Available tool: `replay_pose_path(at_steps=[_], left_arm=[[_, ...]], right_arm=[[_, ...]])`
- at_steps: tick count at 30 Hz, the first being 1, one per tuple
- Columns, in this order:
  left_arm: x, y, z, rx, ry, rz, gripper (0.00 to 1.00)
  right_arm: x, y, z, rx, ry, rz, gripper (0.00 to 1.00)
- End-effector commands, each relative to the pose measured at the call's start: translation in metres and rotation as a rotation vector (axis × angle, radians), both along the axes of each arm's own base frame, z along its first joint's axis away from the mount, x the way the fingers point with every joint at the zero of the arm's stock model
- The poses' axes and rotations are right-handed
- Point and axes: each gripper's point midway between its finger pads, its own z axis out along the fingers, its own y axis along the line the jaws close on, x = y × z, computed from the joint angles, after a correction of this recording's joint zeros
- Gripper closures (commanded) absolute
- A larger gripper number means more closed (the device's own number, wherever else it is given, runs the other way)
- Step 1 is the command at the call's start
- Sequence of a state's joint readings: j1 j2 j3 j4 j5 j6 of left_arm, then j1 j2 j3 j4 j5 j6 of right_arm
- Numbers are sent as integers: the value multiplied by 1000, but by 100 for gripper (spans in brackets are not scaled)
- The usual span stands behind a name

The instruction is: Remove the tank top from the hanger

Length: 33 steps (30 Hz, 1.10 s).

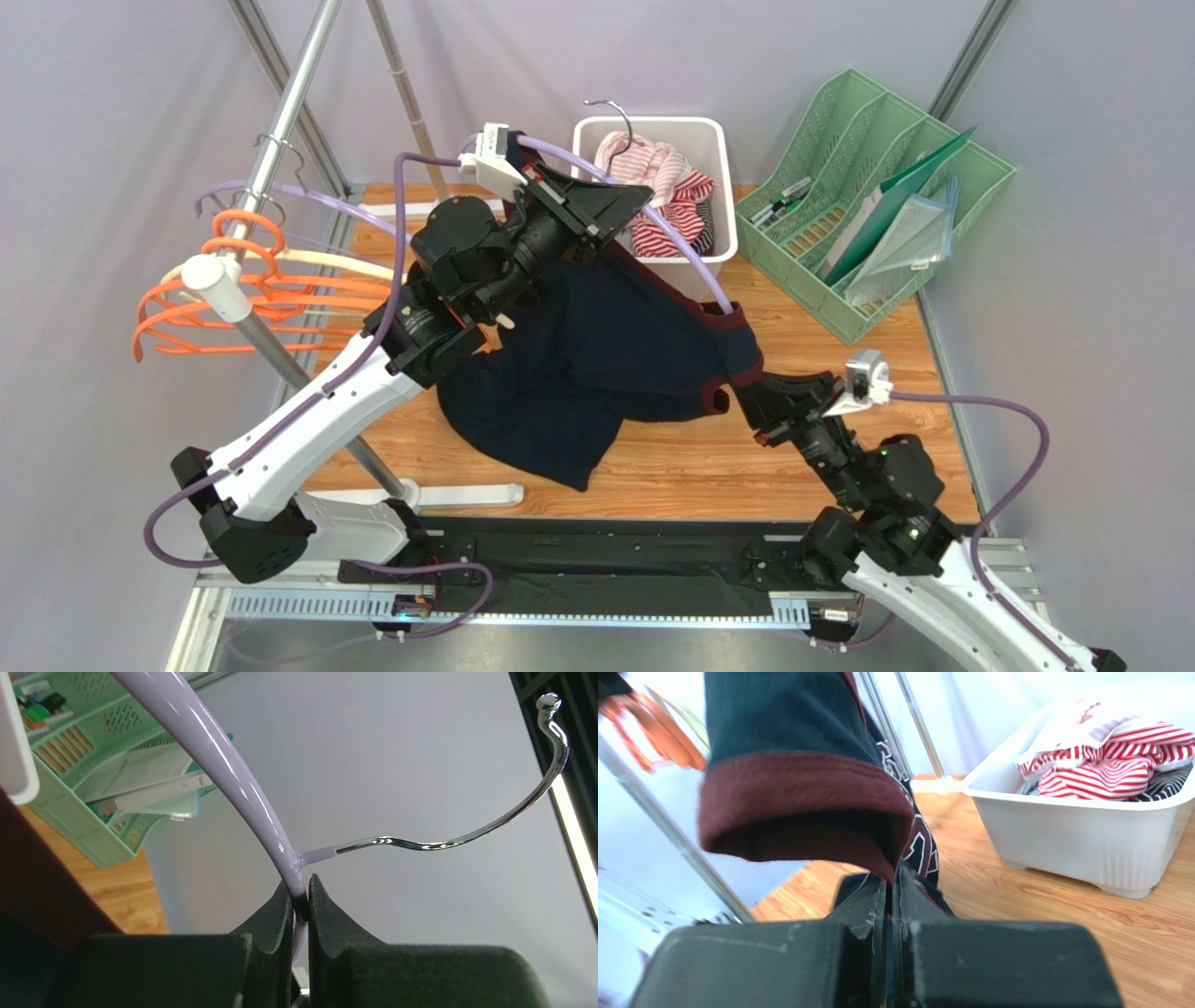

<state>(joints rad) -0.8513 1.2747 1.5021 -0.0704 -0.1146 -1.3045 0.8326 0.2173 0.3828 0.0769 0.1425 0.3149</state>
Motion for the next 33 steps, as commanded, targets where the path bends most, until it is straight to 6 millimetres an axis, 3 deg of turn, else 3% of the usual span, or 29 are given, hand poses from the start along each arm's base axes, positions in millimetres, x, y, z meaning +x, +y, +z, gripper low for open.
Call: replay_pose_path(at_steps=[1,5,10,14,16,18,20,21,27,29,33], left_arm=[[15,40,51,74,-252,231,100],[19,41,52,98,-253,254,100],[20,30,55,42,-248,212,100],[9,17,57,-16,-235,106,100],[3,8,60,-54,-238,35,100],[0,2,59,-111,-207,-29,100],[-7,-5,66,-147,-235,-92,100],[-8,-6,66,-151,-231,-100,100],[-17,-9,65,-214,-204,-170,100],[-26,-14,67,-218,-203,-232,100],[-57,-22,61,-195,-198,-431,100]], right_arm=[[-16,-22,-13,47,85,-14,100],[-22,-37,-40,28,187,-48,100],[-29,-22,-69,7,298,29,100],[-20,-17,-89,18,368,4,100],[-20,-10,-83,48,350,33,100],[-22,5,-93,11,380,91,100],[-26,19,-82,15,327,170,100],[-35,33,-89,-25,340,258,100],[-32,54,-117,-104,442,309,100],[-26,53,-114,-88,459,281,100],[8,36,-102,-32,475,72,100]])
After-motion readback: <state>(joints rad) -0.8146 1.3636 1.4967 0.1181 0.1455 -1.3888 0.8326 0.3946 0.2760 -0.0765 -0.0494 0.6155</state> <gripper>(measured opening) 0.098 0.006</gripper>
